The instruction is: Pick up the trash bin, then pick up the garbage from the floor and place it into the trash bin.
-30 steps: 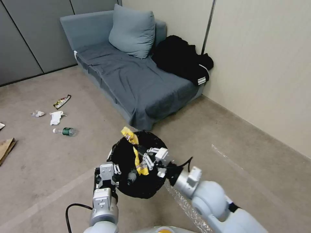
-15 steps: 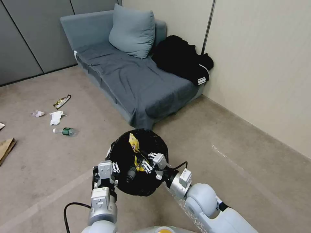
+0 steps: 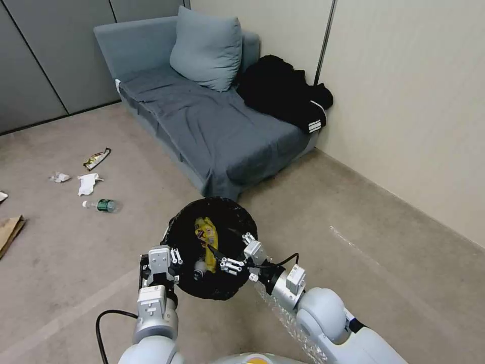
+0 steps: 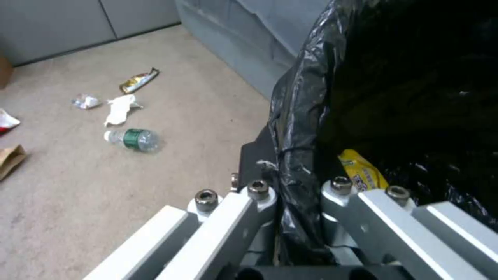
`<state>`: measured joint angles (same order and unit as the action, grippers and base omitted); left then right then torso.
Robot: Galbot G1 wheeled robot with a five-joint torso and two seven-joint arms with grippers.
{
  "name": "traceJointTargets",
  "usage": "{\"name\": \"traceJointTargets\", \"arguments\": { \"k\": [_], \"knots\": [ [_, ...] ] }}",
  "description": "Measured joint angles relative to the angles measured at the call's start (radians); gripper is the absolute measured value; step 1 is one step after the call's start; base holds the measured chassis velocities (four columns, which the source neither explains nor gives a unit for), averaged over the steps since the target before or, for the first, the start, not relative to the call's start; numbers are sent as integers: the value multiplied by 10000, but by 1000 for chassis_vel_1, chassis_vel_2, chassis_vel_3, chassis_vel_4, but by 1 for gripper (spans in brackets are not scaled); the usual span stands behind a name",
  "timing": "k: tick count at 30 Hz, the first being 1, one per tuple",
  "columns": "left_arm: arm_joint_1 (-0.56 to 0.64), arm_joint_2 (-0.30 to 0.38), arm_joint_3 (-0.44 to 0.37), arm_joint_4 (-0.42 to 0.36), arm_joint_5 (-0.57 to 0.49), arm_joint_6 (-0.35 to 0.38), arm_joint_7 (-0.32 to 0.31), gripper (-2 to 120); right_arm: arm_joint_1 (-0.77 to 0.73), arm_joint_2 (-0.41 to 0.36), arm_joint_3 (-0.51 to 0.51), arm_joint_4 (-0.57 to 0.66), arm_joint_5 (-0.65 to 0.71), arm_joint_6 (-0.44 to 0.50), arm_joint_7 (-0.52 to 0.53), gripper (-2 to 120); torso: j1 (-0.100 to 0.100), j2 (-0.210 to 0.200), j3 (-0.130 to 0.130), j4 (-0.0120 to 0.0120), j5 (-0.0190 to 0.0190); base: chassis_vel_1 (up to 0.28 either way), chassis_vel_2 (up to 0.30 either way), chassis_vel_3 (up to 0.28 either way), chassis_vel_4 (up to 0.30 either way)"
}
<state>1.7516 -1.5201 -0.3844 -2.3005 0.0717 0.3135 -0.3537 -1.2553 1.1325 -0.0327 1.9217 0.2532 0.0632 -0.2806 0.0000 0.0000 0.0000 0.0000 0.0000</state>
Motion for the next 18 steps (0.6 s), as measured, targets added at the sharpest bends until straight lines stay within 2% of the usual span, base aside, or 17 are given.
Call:
{"name": "traceJointTargets", "arguments": {
  "k": [2,8,12,13,16,18],
  "knots": [
    [-63,20,-80,83,-44,13,6,3,-155,-145,273,538,-101,59,-47,97,0,0,0,0,1,0,0,0,0],
    [-80,49,-216,243,-50,-22,10,3,-534,-117,1186,1990,-388,494,38,100,0,0,0,1,-1,0,0,0,0],
    [-47,54,-339,282,-96,-126,-2,3,-1595,686,2270,3083,-985,877,1055,100,0,0,-1,-2,-1,0,0,0,0],
    [-47,54,-339,282,-96,-126,-2,3,-1595,686,2270,3083,-985,877,1055,100,0,0,-1,-2,-1,0,0,0,0],
    [-35,131,-495,216,-189,-124,-19,3,-2567,1375,2981,3289,-1359,1082,2183,100,-1,0,-1,-3,0,0,0,0,0],
    [-33,152,-509,189,-212,-120,-23,3,-2730,1488,3129,3269,-1425,1158,2377,100,0,0,0,0,1,0,0,0,0]
  ]
}}
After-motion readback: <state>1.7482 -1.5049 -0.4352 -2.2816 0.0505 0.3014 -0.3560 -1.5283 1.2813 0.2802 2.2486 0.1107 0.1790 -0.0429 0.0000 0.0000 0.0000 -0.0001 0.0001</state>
